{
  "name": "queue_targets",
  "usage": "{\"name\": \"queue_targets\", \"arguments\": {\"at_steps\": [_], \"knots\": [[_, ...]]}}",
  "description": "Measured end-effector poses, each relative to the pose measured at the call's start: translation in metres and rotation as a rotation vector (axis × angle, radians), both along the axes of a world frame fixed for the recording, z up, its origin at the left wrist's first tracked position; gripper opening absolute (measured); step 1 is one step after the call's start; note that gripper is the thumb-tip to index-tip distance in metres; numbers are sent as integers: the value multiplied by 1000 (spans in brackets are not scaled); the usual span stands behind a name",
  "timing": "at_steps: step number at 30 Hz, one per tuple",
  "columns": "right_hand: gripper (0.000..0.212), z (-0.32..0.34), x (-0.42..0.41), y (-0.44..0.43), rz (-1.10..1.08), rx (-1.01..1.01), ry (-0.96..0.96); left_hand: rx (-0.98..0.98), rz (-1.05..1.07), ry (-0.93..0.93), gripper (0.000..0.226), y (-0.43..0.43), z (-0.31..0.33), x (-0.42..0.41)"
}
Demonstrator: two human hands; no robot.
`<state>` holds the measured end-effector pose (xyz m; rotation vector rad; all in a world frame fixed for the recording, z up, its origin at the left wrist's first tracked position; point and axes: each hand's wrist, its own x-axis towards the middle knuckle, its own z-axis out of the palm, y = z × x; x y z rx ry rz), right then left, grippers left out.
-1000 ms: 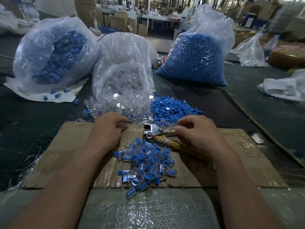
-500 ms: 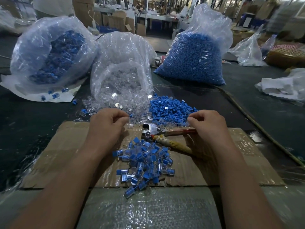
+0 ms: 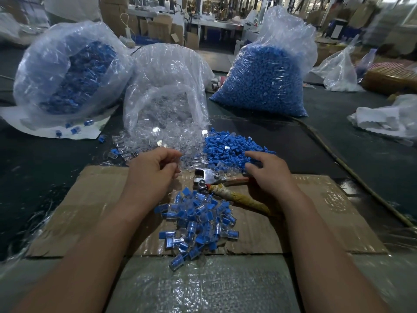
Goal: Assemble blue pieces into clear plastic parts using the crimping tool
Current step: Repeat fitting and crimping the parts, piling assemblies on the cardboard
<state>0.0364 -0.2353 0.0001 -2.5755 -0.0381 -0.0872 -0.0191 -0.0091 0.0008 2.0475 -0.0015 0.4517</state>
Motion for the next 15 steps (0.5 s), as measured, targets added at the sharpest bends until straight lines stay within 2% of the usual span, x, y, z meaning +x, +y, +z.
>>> {"name": "queue_targets", "arguments": {"at_steps": [7,15], "knots": [[22,2,-1,1,45,-14,-27,7,-21,6,28,-2,1,0],[19,3,-3,5,50,85,-108,26,-26,6,28,-4,3,-1]]}}
